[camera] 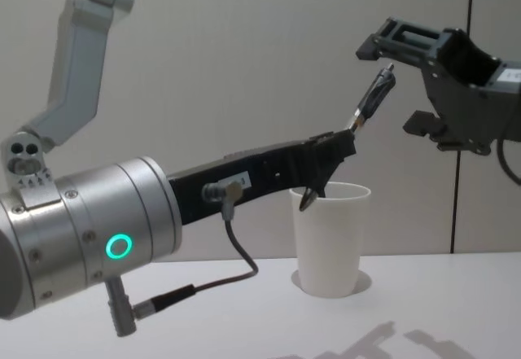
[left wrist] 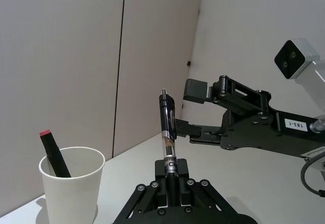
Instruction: Place the pen into the pen holder.
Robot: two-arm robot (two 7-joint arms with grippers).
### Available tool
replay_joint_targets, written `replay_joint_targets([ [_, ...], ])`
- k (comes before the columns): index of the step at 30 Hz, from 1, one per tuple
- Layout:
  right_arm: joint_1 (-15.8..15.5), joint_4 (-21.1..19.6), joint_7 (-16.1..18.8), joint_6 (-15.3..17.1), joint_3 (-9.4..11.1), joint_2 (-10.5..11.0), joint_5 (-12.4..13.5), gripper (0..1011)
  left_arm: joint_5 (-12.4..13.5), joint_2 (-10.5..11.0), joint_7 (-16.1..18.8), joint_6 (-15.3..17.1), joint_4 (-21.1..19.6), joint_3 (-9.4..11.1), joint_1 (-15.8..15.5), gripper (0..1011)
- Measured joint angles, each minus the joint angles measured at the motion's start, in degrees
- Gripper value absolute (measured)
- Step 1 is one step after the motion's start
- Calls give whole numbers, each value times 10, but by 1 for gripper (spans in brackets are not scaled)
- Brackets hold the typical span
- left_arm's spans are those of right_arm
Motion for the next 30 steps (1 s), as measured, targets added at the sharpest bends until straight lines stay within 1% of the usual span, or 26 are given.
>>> replay_joint_targets([
  [5, 5, 8, -2, -9, -7, -5, -18, 1002, 0, 0, 0, 0, 0, 0, 0, 135],
  [14, 14, 23, 0, -16, -16, -14, -38, 1002, 0, 0, 0, 0, 0, 0, 0, 135],
  [21, 19, 31, 4, -19, -23, -19, -46, 1001, 0, 0, 0, 0, 0, 0, 0, 135],
  [30, 23, 37, 6, -22, -29, -23, -50, 1002, 0, 0, 0, 0, 0, 0, 0, 135],
])
